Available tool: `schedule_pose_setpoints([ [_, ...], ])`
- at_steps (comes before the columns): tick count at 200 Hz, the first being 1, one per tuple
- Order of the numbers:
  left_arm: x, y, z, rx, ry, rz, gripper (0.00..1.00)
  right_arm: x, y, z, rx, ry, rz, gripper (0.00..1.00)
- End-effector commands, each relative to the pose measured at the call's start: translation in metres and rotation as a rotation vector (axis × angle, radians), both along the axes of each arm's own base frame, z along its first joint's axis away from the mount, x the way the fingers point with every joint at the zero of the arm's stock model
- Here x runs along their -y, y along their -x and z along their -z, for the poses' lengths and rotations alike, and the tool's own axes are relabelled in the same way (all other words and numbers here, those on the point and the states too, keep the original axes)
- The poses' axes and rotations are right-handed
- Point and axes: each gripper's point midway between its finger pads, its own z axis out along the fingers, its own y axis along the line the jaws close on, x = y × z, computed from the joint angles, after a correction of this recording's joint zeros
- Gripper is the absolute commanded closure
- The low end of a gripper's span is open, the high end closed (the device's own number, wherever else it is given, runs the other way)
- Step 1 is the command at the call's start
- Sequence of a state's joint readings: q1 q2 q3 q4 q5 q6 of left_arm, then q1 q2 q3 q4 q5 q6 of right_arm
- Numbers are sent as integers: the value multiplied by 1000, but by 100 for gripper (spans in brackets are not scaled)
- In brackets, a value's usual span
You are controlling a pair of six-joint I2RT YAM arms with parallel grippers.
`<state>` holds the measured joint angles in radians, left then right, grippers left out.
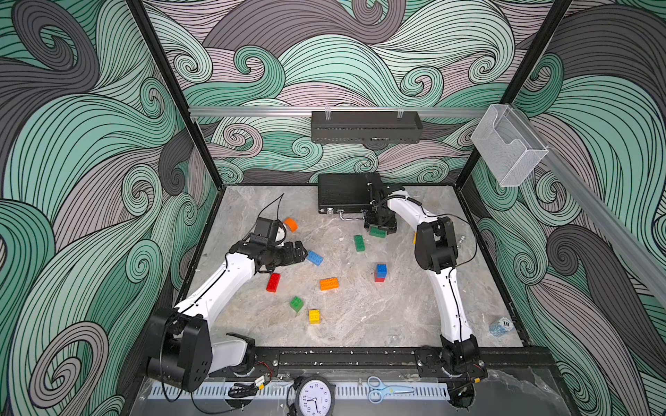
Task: Assemble an ice cream with lego
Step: Pick up the lego brick from the center of the board.
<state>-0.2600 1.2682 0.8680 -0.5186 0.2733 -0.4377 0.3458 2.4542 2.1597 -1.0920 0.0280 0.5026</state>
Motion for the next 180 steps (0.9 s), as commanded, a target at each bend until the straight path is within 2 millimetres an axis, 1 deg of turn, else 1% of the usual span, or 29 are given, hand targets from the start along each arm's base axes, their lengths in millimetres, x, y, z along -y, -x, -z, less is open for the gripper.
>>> schedule_pose_setpoints([
  [1,2,1,-1,5,1,4,3,2,1,3,-2,30,14,23],
  [26,2,1,-2,8,1,4,3,2,-2,2,7,26,17,27],
  [48,0,3,-2,7,-3,2,3,1,-2,2,6,23,19,33],
  [70,0,3,-3,11,-3,2,3,1,-1,0,6,21,18,35],
  [87,0,4,-3,12,-2,3,3,2,1,-6,13,22,11,37],
  [102,1,4,-5,14,3,3,3,2,4,-17,24,13,-1,38],
  [126,2,4,-6,19,10,7,3,4,18,-38,32,-2,-30,38],
  [143,4,4,-7,20,21,11,3,7,33,-52,30,-13,-50,38],
  [164,5,6,-7,19,33,13,3,12,56,-67,23,-24,-69,38],
  [180,8,7,-7,21,44,19,3,16,78,-76,9,-38,-82,39],
])
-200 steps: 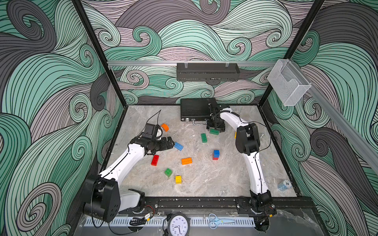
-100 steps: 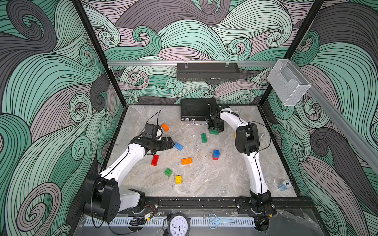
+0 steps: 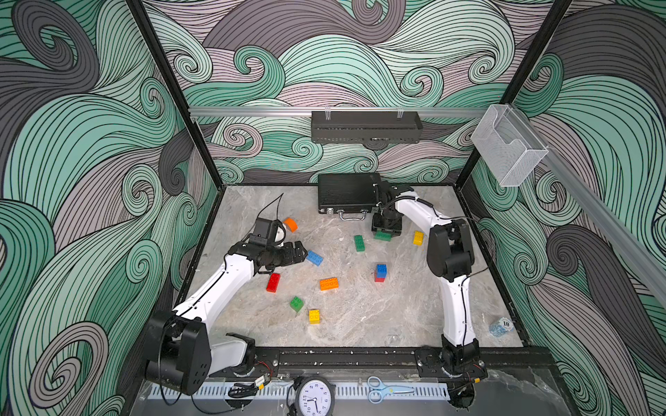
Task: Assemble an ice cream with lego
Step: Pick up the lego brick from the center of the board, then assemble the lego brick with the lego brick.
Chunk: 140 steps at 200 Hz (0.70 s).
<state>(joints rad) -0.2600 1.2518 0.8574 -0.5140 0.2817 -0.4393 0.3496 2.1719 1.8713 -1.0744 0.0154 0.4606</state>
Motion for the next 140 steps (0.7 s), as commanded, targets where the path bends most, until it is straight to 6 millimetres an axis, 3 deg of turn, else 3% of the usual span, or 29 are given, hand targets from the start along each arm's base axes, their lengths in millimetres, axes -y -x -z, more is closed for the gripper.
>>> schedule_pose_setpoints([
  [1,7,5,-5,13,34,15,3,2,29,-28,2,-27,-36,39],
  [42,10,7,-2,13,56,21,3,4,86,-46,-23,-37,-78,39],
  [74,10,7,-1,15,56,21,3,-2,117,-53,-37,-34,-112,39],
  [140,10,8,-4,24,53,24,3,-20,140,-45,-64,-17,-153,39],
])
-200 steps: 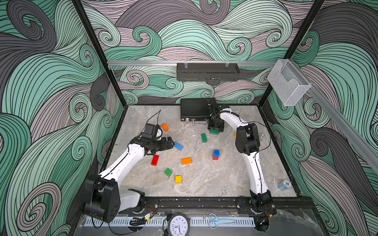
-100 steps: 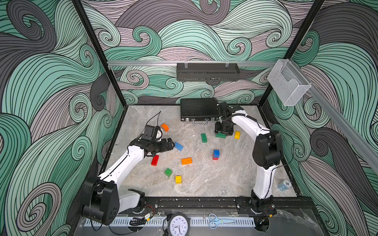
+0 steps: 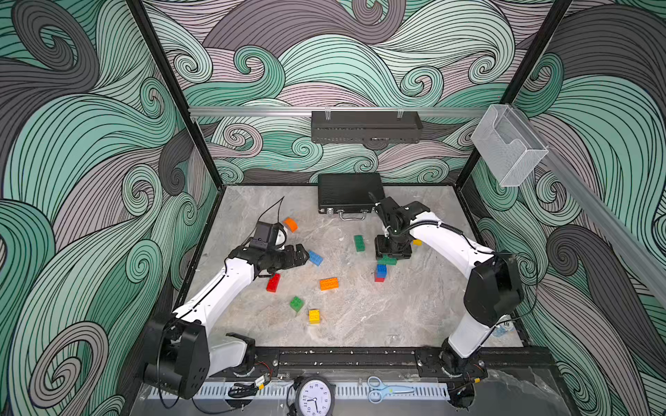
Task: Assemble an ice cream with lego
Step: Assemble the lego brick with the lego brick.
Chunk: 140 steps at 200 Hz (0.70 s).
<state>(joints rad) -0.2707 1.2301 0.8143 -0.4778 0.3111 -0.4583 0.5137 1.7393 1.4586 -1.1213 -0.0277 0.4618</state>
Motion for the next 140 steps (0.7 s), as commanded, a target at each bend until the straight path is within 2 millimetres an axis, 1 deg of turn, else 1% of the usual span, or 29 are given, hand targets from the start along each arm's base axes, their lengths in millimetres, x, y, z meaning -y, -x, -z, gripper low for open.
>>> schedule_pose_setpoints([
  [1,3,1,-8,23,17,12,3,-1,8,2,-21,14,13,39],
  [34,3,2,-8,23,15,11,3,-8,12,10,-32,29,-13,39],
  [92,3,2,-7,20,13,11,3,-7,19,23,-52,56,-21,38],
  [140,2,3,-6,19,12,10,3,-6,18,30,-52,69,-20,38],
])
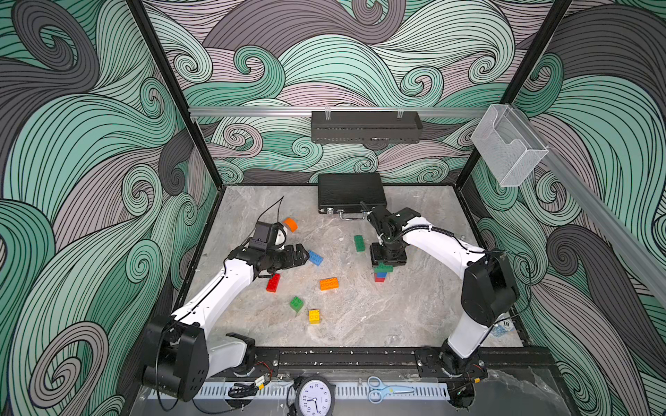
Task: Assemble an ice cream with lego
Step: Assemble the lego brick with the lego brick.
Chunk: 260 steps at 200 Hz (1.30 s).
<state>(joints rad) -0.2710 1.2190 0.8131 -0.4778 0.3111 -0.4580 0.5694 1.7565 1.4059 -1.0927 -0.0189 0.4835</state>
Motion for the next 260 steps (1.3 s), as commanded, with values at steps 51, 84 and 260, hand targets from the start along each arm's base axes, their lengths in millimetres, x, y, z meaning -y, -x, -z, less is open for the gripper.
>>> schedule_pose_setpoints([
  [51,1,4,-3,9,5,7,3,6,6,21,-29,48,-23,38],
  [84,1,5,-3,8,4,7,3,4,14,37,-58,40,-81,39],
  [260,-3,9,-6,15,-8,3,3,23,48,67,-176,97,-138,40],
])
